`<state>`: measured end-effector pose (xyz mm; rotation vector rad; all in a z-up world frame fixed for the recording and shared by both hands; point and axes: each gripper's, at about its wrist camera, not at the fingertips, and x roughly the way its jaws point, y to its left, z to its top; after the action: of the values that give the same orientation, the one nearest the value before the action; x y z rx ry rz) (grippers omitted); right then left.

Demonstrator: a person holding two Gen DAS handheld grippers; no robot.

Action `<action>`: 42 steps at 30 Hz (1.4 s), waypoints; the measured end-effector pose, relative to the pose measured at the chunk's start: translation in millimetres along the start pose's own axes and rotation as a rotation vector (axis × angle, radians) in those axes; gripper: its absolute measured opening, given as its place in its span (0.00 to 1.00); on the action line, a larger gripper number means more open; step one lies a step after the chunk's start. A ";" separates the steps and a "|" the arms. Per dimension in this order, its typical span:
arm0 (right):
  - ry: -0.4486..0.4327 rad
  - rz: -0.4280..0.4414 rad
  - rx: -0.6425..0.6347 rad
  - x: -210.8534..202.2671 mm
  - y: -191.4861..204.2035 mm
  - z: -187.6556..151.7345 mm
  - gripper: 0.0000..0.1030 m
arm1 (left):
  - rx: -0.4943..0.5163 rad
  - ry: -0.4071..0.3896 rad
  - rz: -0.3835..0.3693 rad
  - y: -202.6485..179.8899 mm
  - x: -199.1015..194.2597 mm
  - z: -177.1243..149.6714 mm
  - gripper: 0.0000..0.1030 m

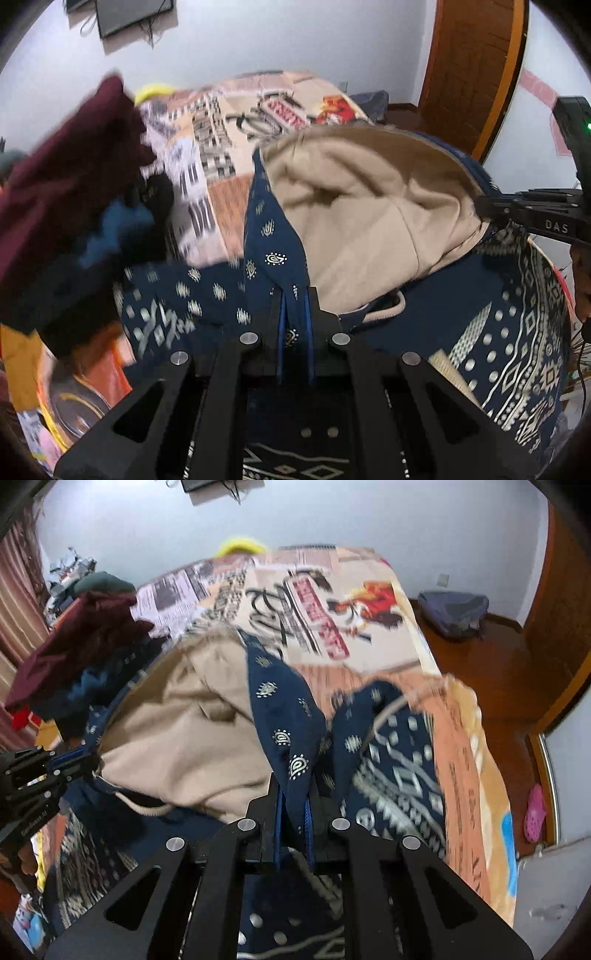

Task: Fold large clothes
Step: 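Lift the hood with both grippers and fold it down over the hoodie body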

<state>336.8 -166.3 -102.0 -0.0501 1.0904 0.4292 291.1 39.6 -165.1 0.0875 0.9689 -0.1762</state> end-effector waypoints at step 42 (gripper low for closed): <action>0.033 0.082 -0.016 58.9 9.4 61.4 0.16 | -0.171 0.054 -0.116 44.9 86.5 77.2 0.34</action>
<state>408.4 -124.1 -122.6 -0.0264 1.1241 0.5122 410.0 62.4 -193.2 -0.1216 1.0397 -0.1982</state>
